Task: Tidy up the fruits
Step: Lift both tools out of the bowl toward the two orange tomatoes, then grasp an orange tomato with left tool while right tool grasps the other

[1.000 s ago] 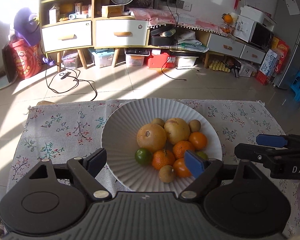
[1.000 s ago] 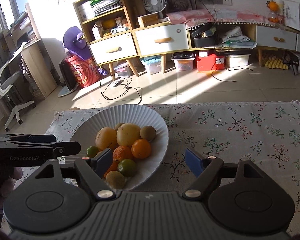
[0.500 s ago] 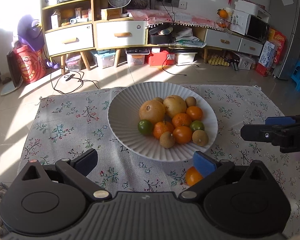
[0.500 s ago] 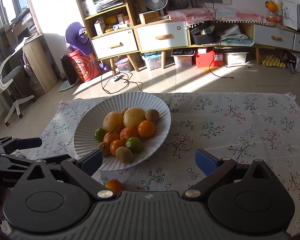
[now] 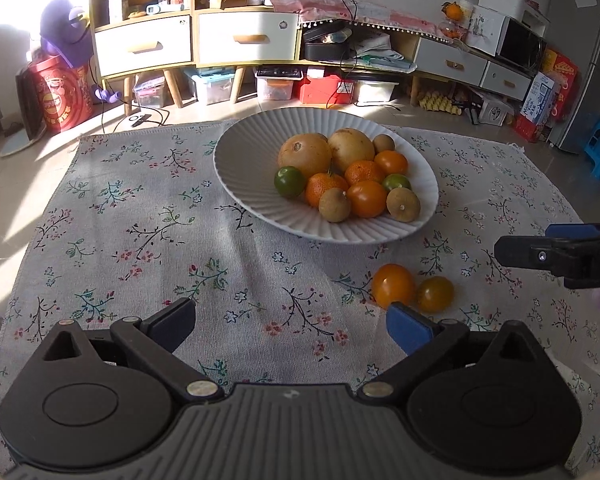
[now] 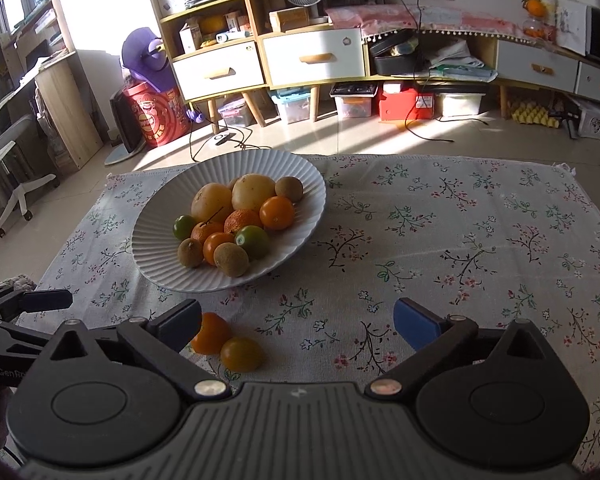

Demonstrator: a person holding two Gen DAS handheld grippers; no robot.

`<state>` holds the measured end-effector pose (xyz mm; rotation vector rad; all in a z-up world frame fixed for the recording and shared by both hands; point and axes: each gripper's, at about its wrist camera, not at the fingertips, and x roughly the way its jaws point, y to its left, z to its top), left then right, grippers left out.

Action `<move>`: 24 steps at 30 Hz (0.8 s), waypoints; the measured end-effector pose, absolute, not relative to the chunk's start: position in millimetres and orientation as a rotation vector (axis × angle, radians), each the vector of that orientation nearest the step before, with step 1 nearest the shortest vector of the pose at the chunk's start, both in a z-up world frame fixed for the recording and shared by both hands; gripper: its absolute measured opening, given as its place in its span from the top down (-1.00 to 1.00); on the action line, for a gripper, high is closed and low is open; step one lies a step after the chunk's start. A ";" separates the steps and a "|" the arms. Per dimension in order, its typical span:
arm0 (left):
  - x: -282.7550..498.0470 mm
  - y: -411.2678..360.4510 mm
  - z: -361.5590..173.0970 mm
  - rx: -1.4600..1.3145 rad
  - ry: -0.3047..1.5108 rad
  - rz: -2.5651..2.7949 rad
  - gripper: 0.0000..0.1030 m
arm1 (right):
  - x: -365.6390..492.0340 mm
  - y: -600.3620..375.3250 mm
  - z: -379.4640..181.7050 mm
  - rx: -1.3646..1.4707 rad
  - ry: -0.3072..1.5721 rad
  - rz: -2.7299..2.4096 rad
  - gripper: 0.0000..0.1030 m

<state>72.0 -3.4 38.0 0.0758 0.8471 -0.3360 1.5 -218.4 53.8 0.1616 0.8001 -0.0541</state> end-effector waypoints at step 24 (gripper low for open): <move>67.1 -34.6 6.3 0.103 0.729 -0.509 -0.45 | -0.6 -220.1 29.0 0.093 0.935 -0.108 -0.98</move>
